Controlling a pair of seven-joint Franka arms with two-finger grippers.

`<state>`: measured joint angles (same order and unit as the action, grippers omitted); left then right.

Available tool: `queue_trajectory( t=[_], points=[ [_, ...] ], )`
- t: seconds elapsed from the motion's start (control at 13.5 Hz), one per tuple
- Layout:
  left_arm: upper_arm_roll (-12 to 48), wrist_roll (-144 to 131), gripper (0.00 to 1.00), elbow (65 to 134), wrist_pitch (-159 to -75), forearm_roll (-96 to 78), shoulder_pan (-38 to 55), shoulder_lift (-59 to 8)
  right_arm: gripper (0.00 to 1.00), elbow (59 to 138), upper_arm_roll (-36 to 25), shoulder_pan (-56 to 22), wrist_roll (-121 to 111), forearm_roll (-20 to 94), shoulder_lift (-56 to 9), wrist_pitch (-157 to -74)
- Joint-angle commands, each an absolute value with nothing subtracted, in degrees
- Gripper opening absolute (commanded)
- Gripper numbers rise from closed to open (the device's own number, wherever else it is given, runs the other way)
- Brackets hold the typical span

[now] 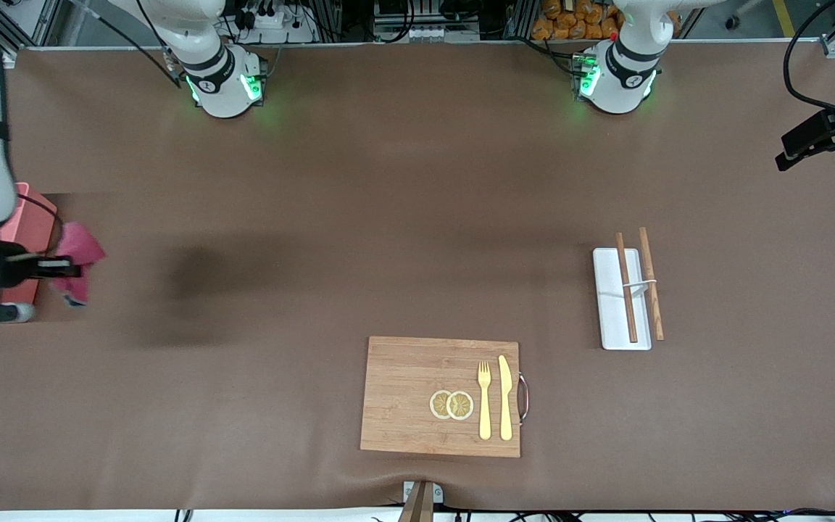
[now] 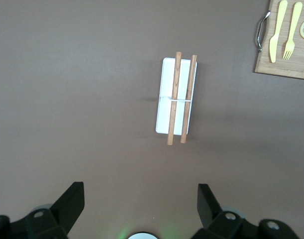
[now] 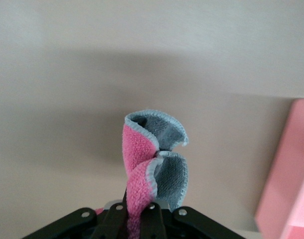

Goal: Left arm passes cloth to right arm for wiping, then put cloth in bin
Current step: 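Lower the cloth into the pink bin and open the right gripper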

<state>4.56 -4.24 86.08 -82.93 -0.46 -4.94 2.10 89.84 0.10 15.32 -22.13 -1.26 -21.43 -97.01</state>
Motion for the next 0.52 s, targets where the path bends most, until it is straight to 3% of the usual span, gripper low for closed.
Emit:
queue_trajectory(
  t=[0.0, 0.44],
  points=[
    [4.57, -3.25, 1.0, 86.75, -82.97, -0.79, -5.18, 2.9, 0.0, 90.35, 1.49, 20.9, -29.15, -5.7, -20.56, -96.85],
    [4.39, -3.34, 1.0, 86.84, -82.62, -0.79, -5.19, 3.34, 0.0, 84.29, 1.49, 30.75, -42.61, -14.67, -25.22, -100.0]
  ],
)
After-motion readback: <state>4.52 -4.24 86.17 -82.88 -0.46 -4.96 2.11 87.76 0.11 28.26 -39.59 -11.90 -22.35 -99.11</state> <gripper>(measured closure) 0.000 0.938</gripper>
